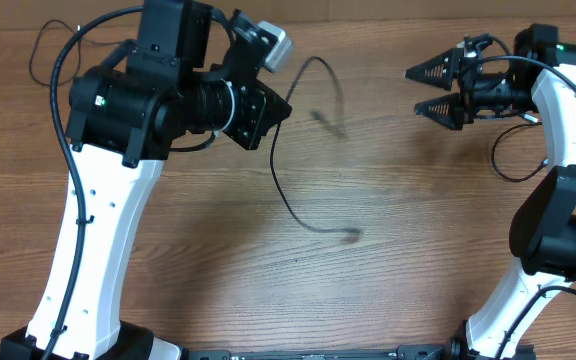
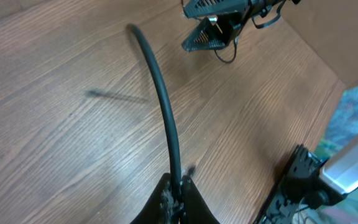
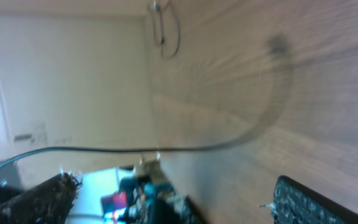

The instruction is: Untangle cables

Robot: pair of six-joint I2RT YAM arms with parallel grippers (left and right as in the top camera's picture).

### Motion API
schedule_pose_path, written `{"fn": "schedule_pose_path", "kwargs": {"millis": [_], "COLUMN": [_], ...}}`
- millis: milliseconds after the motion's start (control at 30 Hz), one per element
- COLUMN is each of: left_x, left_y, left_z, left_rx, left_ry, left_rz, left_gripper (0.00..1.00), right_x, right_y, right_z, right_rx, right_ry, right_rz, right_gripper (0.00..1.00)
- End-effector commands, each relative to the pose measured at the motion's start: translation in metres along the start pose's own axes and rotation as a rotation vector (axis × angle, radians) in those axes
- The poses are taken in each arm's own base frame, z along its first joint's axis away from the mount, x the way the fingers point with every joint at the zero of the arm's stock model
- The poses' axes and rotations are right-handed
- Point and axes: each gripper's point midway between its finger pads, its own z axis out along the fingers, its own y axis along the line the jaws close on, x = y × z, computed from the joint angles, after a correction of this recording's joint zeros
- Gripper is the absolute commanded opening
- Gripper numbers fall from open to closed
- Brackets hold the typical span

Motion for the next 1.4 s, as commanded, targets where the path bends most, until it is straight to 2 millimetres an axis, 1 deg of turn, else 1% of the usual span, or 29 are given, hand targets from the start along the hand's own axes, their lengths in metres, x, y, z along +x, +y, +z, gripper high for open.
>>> {"fn": "schedule_pose_path", "kwargs": {"millis": [0, 67, 133, 167, 200, 267, 300, 333, 400, 467, 567, 633, 667, 733, 800, 833, 967, 1033, 1200, 1267, 1367], "left_x": [-0.001, -0.001, 0.0, 0.0, 0.0, -0.001, -0.002, -0.003, -0.006, -0.011, -0.012, -0.012, -0.012, -0.012, -0.011, -0.009, -0.004, -0.003, -0.006, -0.006, -0.007], "left_y": [0.004, 0.009, 0.009, 0.006, 0.003, -0.001, -0.001, -0.001, -0.001, 0.0, 0.0, 0.0, 0.0, 0.0, 0.0, -0.003, -0.006, -0.003, -0.003, -0.003, -0.003], "left_z": [-0.009, -0.009, -0.009, -0.009, -0.008, -0.008, -0.008, -0.008, -0.008, -0.009, -0.009, -0.008, -0.008, -0.008, -0.008, -0.007, -0.004, -0.003, -0.003, -0.003, -0.003], "left_rx": [-0.053, -0.084, -0.085, -0.067, -0.051, -0.027, -0.028, -0.028, -0.029, -0.031, -0.032, -0.031, -0.03, -0.029, -0.027, -0.022, -0.029, -0.054, -0.057, -0.058, -0.058], "left_ry": [-0.015, -0.012, -0.009, -0.01, -0.012, -0.016, -0.019, -0.022, -0.034, -0.053, -0.057, -0.057, -0.057, -0.058, -0.056, -0.044, -0.021, -0.019, -0.028, -0.028, -0.032], "left_rz": [0.044, 0.011, 0.004, 0.004, 0.005, 0.007, 0.008, 0.01, 0.017, 0.009, -0.003, -0.012, -0.031, -0.061, -0.093, -0.102, -0.098, -0.097, -0.108, -0.108, -0.106], "left_gripper": [0.04, 0.04, 0.04, 0.04, 0.04, 0.04, 0.04, 0.04, 0.04, 0.04, 0.04, 0.04, 0.04, 0.04, 0.04, 0.05, 0.04, 0.04, 0.04, 0.04, 0.04], "right_x": [0.011, 0.018, 0.025, 0.032, 0.037, 0.048, 0.056, 0.062, 0.072, 0.08, 0.088, 0.094, 0.098, 0.101, 0.102, 0.102, 0.098, 0.096, 0.081, 0.072, 0.064], "right_y": [0.029, 0.04, 0.051, 0.061, 0.067, 0.079, 0.088, 0.095, 0.113, 0.134, 0.152, 0.157, 0.161, 0.168, 0.176, 0.185, 0.2, 0.204, 0.193, 0.191, 0.191], "right_z": [-0.002, -0.005, -0.008, -0.012, -0.013, -0.011, -0.009, -0.007, -0.002, 0.008, 0.022, 0.035, 0.047, 0.061, 0.073, 0.083, 0.094, 0.098, 0.115, 0.119, 0.121], "right_rx": [-0.118, -0.158, -0.178, -0.182, -0.182, -0.178, -0.176, -0.183, -0.235, -0.328, -0.403, -0.411, -0.417, -0.423, -0.43, -0.436, -0.439, -0.424, -0.287, -0.248, -0.225], "right_ry": [0.005, 0.003, -0.001, -0.005, -0.003, 0.01, 0.025, 0.035, 0.055, 0.091, 0.126, 0.17, 0.206, 0.251, 0.288, 0.321, 0.357, 0.363, 0.293, 0.258, 0.23], "right_rz": [-0.212, -0.263, -0.305, -0.348, -0.371, -0.415, -0.427, -0.425, -0.35, -0.256, -0.297, -0.306, -0.318, -0.318, -0.334, -0.347, -0.354, -0.334, -0.19, -0.127, -0.064], "right_gripper": [1.0, 1.0, 1.0, 1.0, 1.0, 1.0, 1.0, 1.0, 1.0, 1.0, 1.0, 1.0, 1.0, 1.0, 1.0, 1.0, 1.0, 1.0, 1.0, 1.0, 1.0]}}
